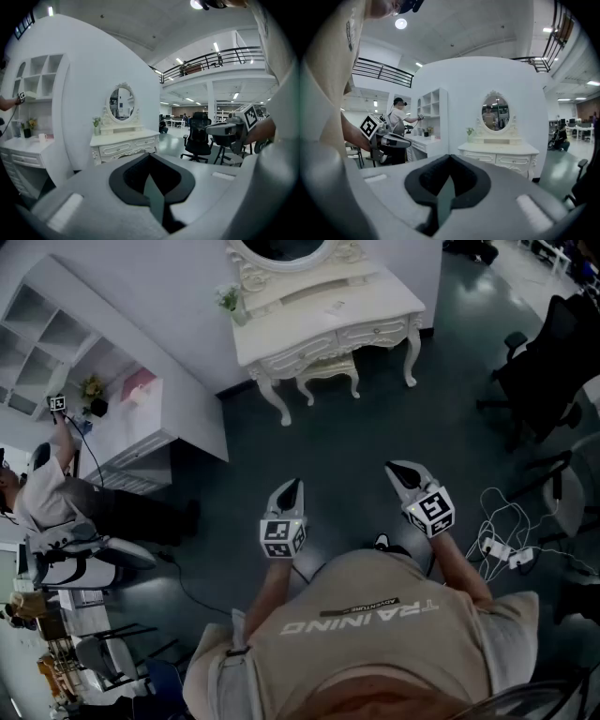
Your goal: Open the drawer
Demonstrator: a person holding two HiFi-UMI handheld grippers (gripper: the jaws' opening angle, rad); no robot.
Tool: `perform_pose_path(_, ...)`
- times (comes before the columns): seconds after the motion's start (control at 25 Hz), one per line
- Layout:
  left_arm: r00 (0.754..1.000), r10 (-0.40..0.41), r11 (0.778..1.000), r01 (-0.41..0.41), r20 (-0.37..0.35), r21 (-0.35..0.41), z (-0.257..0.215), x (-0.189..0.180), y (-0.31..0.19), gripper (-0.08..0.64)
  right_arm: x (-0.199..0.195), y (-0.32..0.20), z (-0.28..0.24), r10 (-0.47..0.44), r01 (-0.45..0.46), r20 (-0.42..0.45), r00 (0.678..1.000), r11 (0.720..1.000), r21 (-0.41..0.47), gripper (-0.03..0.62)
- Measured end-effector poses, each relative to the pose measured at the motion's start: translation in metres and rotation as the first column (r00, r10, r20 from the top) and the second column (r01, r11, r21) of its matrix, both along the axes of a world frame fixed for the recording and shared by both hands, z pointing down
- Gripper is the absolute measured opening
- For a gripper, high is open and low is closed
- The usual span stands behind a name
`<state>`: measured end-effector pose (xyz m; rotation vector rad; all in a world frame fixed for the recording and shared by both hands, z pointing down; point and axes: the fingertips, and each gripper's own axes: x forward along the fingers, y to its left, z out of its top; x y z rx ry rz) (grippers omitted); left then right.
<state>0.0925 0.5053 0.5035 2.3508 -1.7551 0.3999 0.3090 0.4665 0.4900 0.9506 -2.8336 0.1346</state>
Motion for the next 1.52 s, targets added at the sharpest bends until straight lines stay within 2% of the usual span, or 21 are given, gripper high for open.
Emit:
perform_pose_path(0.24, 0.999, 0.04, 0.999, -0.04, -0.004, -0.013, 0.003, 0.018, -0.03, -0.002, 0.01, -0.043, 0.02, -0.007, 0.007, -0.03, 1.0, 1.0, -0.012, 0.003)
perform_pose_path(0.44, 1.0, -0.03, 1.0, 0.03, -0.01, -0.008, 0.0, 0.012, -0.053, -0.002, 0.0, -0.075, 0.023, -0.056, 0.056, -0.019, 0.998, 0.998, -0.024, 0.003)
perform_pose_path(0.68, 0.997, -0.064, 0.996, 0.061, -0.042, -0.064, 0.029, 0.005, -0.066, -0.002, -0.019, -0.107, 0.037, -0.062, 0.061, -0.023, 0.998, 0.997, -0.04, 0.003)
perform_pose_path(0.88, 0.998, -0.026, 0.994, 0.02, -0.055, -0.104, 0.05, -0.022, -0.092, -0.002, -0.045, -0.134, 0.05, -0.029, 0.026, -0.047, 0.998, 0.997, -0.076, 0.003)
perform_pose_path(1.0, 0.999, 0.017, 0.997, -0.02, -0.048, -0.078, 0.045, -0.045, -0.125, -0.002, -0.073, -0.157, 0.044, -0.005, 0.001, -0.051, 0.999, 0.996, -0.086, 0.003)
perform_pose_path(1.2, 0.996, 0.083, 0.997, -0.083, -0.043, -0.003, 0.021, -0.089, -0.193, -0.002, -0.132, -0.206, 0.022, 0.027, -0.031, -0.078, 0.997, 0.998, -0.051, 0.003)
perform_pose_path(1.36, 0.986, 0.165, 0.986, -0.166, 0.018, 0.003, 0.031, -0.123, -0.231, -0.002, -0.178, -0.24, 0.027, 0.084, -0.09, -0.08, 0.993, 0.994, -0.066, 0.003)
perform_pose_path(1.52, 0.983, 0.184, 0.983, -0.184, -0.022, -0.002, 0.035, -0.149, -0.265, -0.002, -0.205, -0.262, 0.04, 0.087, -0.099, -0.119, 0.989, 0.99, -0.101, 0.003)
